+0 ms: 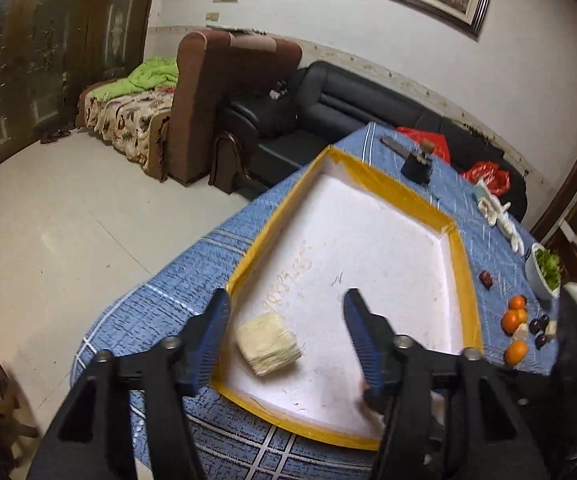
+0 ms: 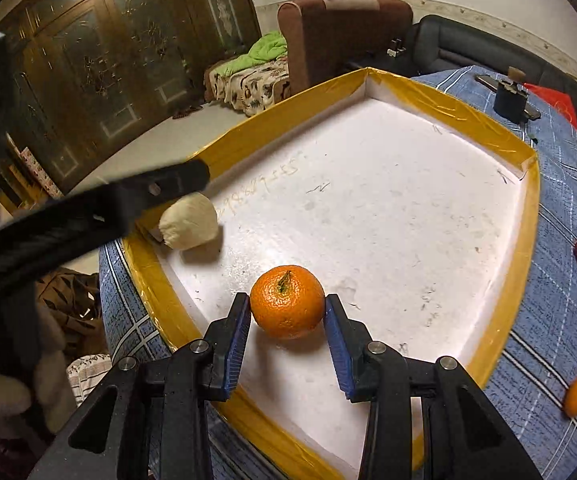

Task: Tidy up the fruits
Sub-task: 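Carry the cube and orange into the yellow tray and open both tools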

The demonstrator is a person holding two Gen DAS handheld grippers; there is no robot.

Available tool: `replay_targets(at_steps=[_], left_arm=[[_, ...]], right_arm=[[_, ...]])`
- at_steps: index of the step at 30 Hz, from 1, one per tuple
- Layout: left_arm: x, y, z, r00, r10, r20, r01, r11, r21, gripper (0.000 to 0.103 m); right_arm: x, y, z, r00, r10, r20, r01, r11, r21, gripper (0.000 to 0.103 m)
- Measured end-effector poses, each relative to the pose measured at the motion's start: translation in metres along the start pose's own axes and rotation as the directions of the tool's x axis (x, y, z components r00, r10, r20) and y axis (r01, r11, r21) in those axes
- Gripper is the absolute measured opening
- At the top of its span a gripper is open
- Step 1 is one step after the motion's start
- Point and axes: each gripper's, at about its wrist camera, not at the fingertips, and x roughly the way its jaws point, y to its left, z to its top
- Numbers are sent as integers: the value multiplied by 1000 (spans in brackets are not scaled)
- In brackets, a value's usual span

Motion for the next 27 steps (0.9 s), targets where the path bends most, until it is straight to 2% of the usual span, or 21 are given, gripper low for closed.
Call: replay_targets(at_steps=[8,12,16,19,22,27], left_arm=[[-29,-21,3,998,-28,51,27,1000,11,74],[-38,-42,0,997,-48,53,46,998,45,75],[-38,-65,-4,996,-84,34,81,994,76,79],[-37,-81,-8,994,-108,14,106,989,107,79],[-38,-95,-13,993,-120,2,118,983,139,79],[-28,-122,-22,984,-172,-44,177,966,191,79]], right_arm=[[-26,-1,-7,998,6,55,-6,1000,8,43],[-61,-18,-16,991,5,135,-13,998,54,60],[-91,-48,-23,982,-11,188,-12,993,118,61],[-112,-80,-36,974,-50,222,8,982,186,61],[-135,-127,-56,962,-141,234,73,958,277,62],[-164,-199,-87,938,-287,196,176,878,446,62]])
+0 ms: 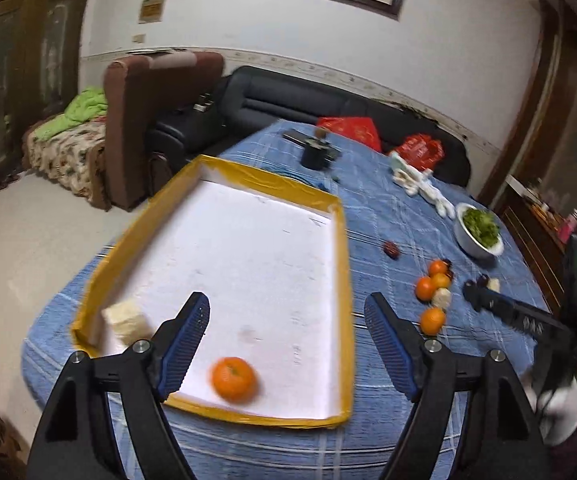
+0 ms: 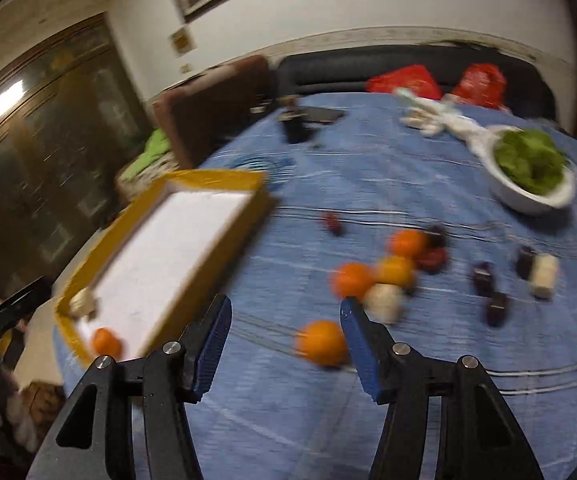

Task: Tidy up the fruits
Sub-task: 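Carry the cube and orange into the yellow tray and open both tools, then grasp an orange with the left tool while the right tool grasps a white yam cube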

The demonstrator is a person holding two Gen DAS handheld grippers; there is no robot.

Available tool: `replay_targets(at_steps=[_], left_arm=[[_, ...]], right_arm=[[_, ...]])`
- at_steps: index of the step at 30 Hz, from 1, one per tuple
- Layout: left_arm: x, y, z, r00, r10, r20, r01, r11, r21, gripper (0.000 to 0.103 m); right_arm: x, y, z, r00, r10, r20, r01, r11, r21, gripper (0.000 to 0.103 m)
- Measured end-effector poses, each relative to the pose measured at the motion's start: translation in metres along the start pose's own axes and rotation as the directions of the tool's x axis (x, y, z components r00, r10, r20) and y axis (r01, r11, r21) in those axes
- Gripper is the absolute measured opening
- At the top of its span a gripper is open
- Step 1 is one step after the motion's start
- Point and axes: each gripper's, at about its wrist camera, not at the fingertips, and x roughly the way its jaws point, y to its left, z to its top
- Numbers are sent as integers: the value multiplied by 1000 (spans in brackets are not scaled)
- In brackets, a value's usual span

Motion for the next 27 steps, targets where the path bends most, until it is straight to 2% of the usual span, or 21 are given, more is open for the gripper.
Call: replay_targets(at_steps=[4,8,12,14,17,19,20,21,27], left_arm=[[20,-28,-6,997,-58,-54,61,997,44,79],[32,-61,-13,990,-111,-91,122,985,123,79],[42,-79,-18,985,-123,-118,142,975,169,74],[49,-86,-19,982,-135,-132,158,971,180,74],[66,-99,-23,977,-138,-161,171,963,210,74],[81,-109,-25,972,-143,-188,185,957,225,74],[84,-112,-27,970,-146,-196,190,955,228,74],[91,-116,-29,966,-148,-211,197,952,235,74],[122,-142,-33,954,-151,-260,223,935,274,74]], right_arm=[[7,-35,3,999,-28,-34,30,997,70,62],[28,-37,3,997,-33,-66,38,997,67,62],[55,-36,4,989,-103,-103,105,994,20,61],[64,-38,2,988,-103,-111,105,994,16,61],[69,-41,-1,993,-61,-99,64,998,23,61],[68,-42,-1,995,-33,-92,36,999,28,52],[67,-43,-1,996,-10,-89,13,999,35,35],[65,-42,-2,996,-7,-87,10,999,38,30],[53,-42,-1,998,9,-58,-5,998,55,30]])
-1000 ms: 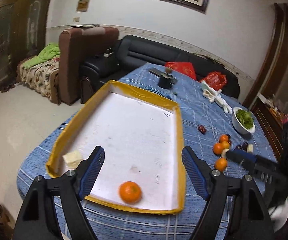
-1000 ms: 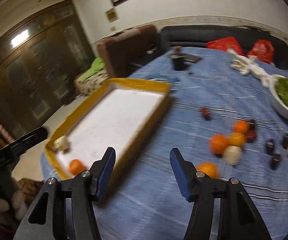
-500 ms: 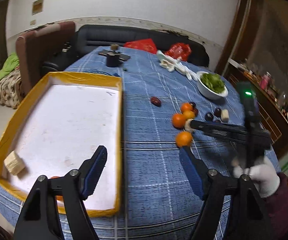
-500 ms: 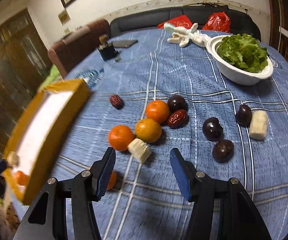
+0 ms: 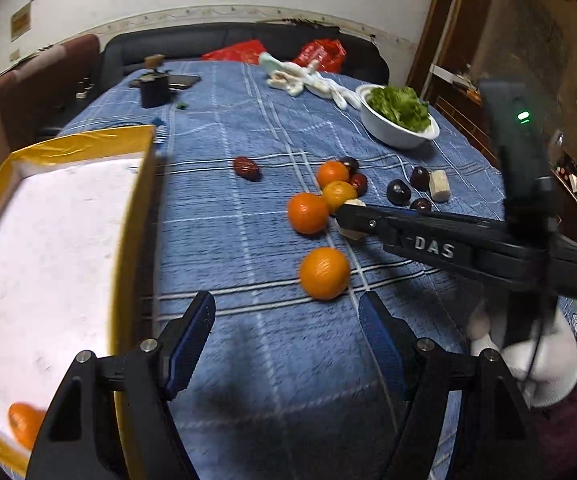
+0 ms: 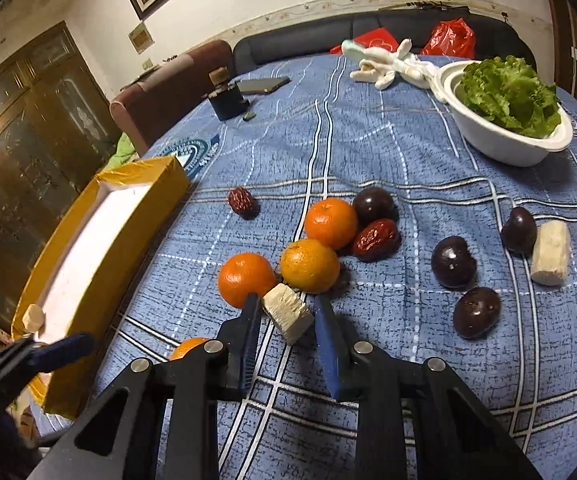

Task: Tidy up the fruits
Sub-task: 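Grasp an orange with the left tool while the right tool grasps a white yam cube, then lower the orange and cube into the yellow tray and open both tools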

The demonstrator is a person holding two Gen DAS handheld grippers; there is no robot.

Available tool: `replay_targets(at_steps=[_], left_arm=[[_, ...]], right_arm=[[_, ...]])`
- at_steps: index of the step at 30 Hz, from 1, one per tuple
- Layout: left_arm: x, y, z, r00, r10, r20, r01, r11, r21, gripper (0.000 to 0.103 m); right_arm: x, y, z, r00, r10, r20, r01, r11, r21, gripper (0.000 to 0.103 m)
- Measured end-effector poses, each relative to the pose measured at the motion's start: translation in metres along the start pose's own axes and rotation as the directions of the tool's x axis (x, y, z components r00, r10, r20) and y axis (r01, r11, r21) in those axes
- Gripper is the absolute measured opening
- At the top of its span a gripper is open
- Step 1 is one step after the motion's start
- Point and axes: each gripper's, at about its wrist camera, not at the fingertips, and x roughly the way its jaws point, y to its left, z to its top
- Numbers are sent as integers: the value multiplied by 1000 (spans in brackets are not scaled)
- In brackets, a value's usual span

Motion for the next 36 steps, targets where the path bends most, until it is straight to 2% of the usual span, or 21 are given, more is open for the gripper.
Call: replay_targets(at_steps=[8,9,11,18,26,29,31,34,36], left_arm=[[44,-29,12,999,-5,-37,8,997,83,73],[49,-33,12,999,11,-40,-7,995,98,71],[56,-34,11,998,42,-52,-36,994,105,34],[38,-14,11,999,49,-4,-49,999,11,34],[-24,30,-1,991,95,94,-82,988,-134,35],[-52,57,-3,982,140,131,-112,974,-199,35],[-73,83,-8,969,192,156,-149,957,-251,35],[-92,118,-17,956,253,148,-196,928,-316,35],[-101,144,-24,942,313,124,-254,903,-347,35]], right_arm=[[-8,-6,1,999,43,8,-43,998,37,30],[-9,-6,1,999,46,11,-46,998,40,30],[-11,-7,1,999,49,16,-49,998,43,30],[-10,-8,0,999,51,13,-51,997,49,30],[-7,-6,-3,999,35,11,-35,999,39,30],[-9,-2,-4,999,26,20,-27,999,21,30],[-11,2,-6,999,19,30,-19,1000,5,30],[-17,10,-7,999,1,38,-1,1000,0,30],[-25,21,-6,999,17,48,-16,1000,-13,30]])
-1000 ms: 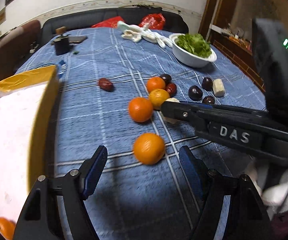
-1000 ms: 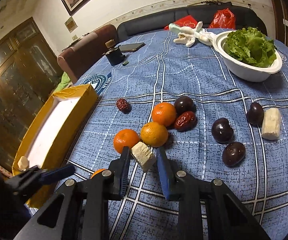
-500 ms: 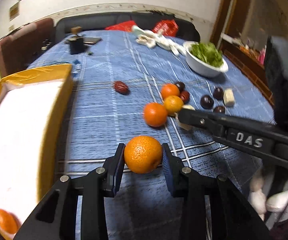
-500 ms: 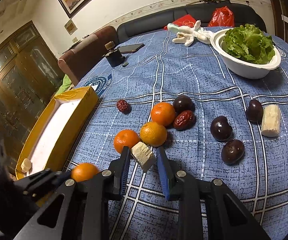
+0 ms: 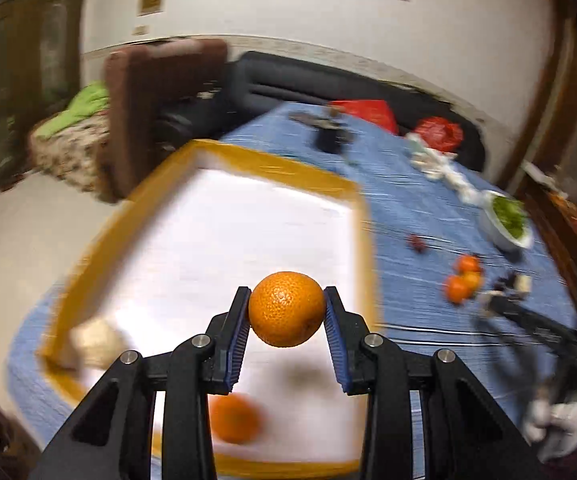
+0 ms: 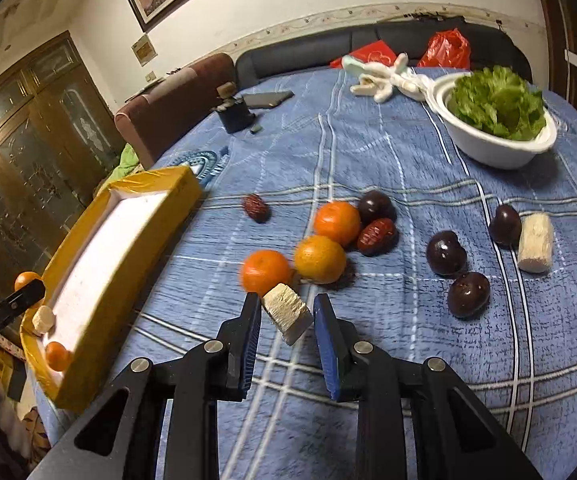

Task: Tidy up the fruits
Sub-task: 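Lower the orange and cube into the yellow tray and open both tools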

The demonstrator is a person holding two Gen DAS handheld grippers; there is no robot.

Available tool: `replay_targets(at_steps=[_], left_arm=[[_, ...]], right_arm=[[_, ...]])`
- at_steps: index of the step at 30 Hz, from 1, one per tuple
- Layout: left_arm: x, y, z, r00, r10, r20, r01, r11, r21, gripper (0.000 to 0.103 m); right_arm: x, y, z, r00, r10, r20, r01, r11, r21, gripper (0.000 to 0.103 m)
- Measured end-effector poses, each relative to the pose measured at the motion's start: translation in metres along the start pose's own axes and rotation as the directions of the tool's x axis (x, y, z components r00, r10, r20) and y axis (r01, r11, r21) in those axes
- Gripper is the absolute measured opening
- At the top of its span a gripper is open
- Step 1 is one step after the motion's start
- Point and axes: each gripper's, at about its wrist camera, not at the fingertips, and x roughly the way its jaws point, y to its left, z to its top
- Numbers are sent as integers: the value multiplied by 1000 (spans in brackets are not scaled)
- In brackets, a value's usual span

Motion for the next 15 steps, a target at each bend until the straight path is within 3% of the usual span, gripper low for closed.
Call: replay_targets(at_steps=[4,8,12,15], left_arm=[[8,42,8,998,56,-26,-57,997,-47,35],[22,63,16,994,95,-58,-97,995,-32,35],[34,79,13,991,87,-107,-93,994,-58,35],[31,86,8,993,33,-114,-44,995,-94,35]], right_arm=[[-10,52,8,997,72,-17,-73,994,-78,31],[3,123,13,985,150,-83,-163,968,-189,31],[40,180,6,964,183,-191,-229,939,-256,31],[69,208,-3,952,174,-251,-244,928,-282,31]])
